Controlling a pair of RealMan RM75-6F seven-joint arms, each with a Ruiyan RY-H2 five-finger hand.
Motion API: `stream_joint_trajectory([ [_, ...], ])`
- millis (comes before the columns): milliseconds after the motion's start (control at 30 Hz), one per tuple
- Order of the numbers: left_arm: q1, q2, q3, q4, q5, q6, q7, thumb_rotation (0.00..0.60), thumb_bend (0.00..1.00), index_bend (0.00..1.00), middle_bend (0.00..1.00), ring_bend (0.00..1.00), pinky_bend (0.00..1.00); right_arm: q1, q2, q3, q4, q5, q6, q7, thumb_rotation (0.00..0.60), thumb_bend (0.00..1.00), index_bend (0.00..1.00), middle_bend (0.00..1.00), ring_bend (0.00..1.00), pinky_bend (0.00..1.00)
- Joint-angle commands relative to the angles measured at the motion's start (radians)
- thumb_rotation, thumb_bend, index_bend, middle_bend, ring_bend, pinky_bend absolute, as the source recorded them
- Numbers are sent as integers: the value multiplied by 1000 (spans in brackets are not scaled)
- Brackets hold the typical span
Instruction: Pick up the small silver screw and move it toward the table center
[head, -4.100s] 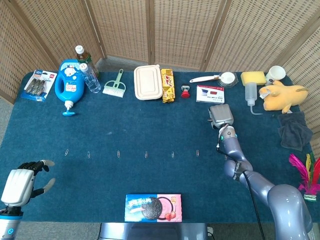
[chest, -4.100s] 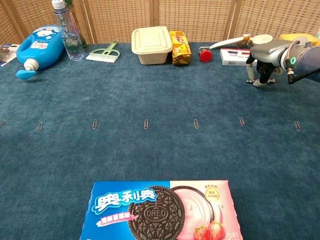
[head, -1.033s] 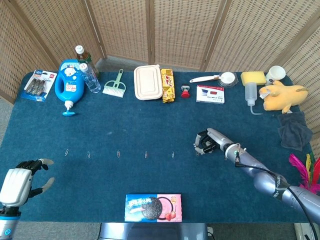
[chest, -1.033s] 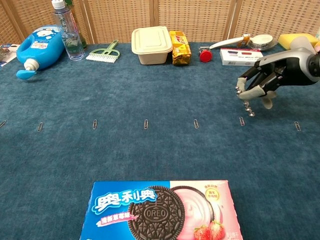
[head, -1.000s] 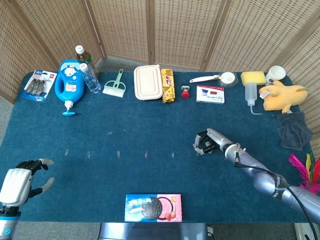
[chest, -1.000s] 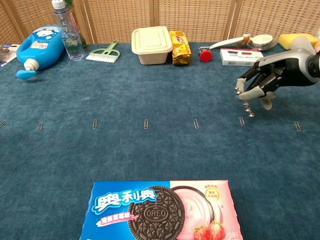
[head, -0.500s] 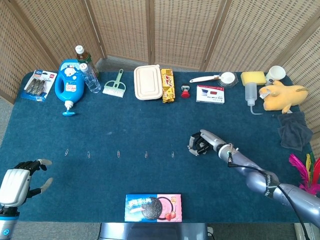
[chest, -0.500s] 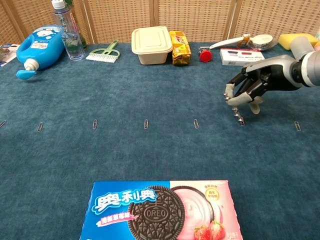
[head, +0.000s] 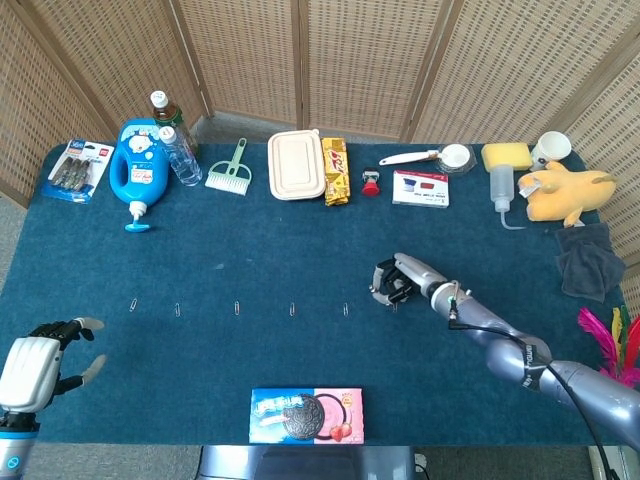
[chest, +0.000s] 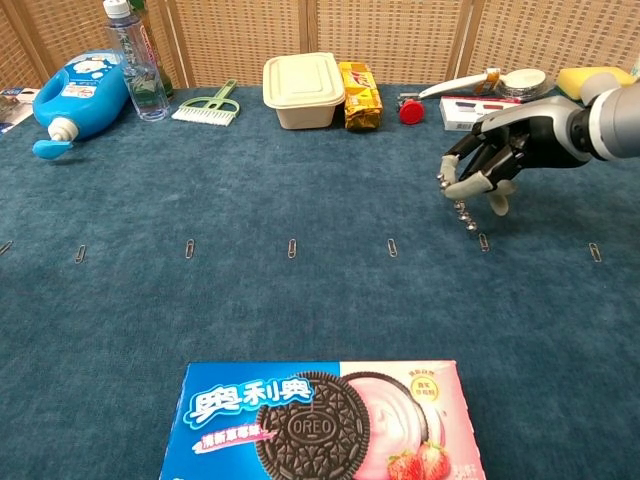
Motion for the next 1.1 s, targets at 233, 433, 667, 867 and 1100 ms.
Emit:
stream_joint_trajectory([
  [233,0,1,0,1,2,2,-2,600,417,371,500,462,434,18,-21,-46,29,-4,-3,26,600,482,656,861,837,636],
  [433,2,-3,3,2,0,-1,-2,600,417,371,500,462,435,28,-19,-54,29,-15,-2,43,600,484,656,861,836,636],
  [667,0,-2,1,3,2,1,-3,600,417,371,499,462,435,31,-2,-60,17,-24,10,61,600,487,655,861,836,635],
  [867,1,-5,3,6,2,-1,-5,600,417,371,499,462,435,39,-4,-78,30,-24,4,74,600,487,655,861,836,635],
  [1100,0,-6,3,10,0,-3,-6,600,417,371,499,461,435,44,-2,-86,41,-32,-3,86,600,490,655,861,837,627],
])
